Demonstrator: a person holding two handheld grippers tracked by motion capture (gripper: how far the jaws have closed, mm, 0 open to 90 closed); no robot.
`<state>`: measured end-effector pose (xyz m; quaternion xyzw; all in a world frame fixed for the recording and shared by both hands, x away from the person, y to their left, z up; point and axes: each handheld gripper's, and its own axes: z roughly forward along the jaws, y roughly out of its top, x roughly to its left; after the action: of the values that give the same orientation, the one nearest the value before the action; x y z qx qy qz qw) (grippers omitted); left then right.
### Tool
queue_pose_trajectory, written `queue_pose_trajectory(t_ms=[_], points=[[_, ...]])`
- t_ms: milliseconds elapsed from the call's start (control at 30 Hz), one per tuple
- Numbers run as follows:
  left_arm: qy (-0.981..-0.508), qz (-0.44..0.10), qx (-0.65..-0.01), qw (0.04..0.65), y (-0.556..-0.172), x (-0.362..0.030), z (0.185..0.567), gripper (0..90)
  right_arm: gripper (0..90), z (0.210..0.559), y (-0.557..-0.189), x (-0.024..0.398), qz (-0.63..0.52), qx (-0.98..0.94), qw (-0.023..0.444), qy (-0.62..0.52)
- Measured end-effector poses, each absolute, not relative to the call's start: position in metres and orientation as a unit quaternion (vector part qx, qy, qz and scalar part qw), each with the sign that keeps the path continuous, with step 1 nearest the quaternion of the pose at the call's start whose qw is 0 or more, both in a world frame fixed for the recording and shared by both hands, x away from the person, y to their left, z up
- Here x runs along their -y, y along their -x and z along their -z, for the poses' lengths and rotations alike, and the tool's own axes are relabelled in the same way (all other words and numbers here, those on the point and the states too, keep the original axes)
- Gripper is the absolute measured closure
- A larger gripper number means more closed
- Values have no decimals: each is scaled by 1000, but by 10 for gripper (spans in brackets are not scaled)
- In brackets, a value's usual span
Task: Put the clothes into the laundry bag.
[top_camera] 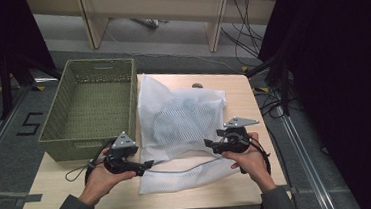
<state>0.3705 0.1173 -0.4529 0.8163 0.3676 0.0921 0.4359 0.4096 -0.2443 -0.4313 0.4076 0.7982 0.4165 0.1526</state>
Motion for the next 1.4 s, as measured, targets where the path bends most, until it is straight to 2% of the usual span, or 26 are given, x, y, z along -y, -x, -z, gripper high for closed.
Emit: queue_pose_trajectory(t_ms=[133, 233, 267, 333, 633, 833, 867, 1000, 1133, 1167, 1400], points=[[-811, -77, -364, 452, -370, -118, 453, 164, 322, 429, -406, 245, -435, -787, 126, -419], [-814, -79, -360, 449, -369, -119, 452, 150, 306, 426, -404, 247, -440, -787, 127, -413], [-815, -80, -359, 449, -368, -119, 452, 150, 302, 426, -403, 245, -446, -784, 111, -418], [-809, -79, -363, 456, -367, -118, 452, 150, 291, 425, -401, 246, -444, -786, 122, -412], [-813, -75, -353, 457, -364, -120, 451, 150, 245, 426, -393, 243, -457, -787, 112, -398], [-815, -75, -350, 456, -364, -122, 451, 150, 211, 425, -387, 242, -452, -791, 121, -393], [-815, -75, -348, 457, -364, -122, 452, 150, 210, 426, -385, 239, -459, -787, 106, -398], [-813, -78, -351, 458, -364, -123, 452, 150, 205, 428, -384, 240, -457, -795, 124, -378], [-817, -76, -346, 455, -362, -124, 453, 151, 201, 428, -378, 239, -457, -791, 106, -392], [-816, -78, -348, 456, -361, -123, 454, 151, 201, 429, -378, 240, -455, -795, 118, -382], [-820, -78, -340, 454, -356, -123, 454, 151, 200, 434, -371, 239, -447, -803, 119, -375]])
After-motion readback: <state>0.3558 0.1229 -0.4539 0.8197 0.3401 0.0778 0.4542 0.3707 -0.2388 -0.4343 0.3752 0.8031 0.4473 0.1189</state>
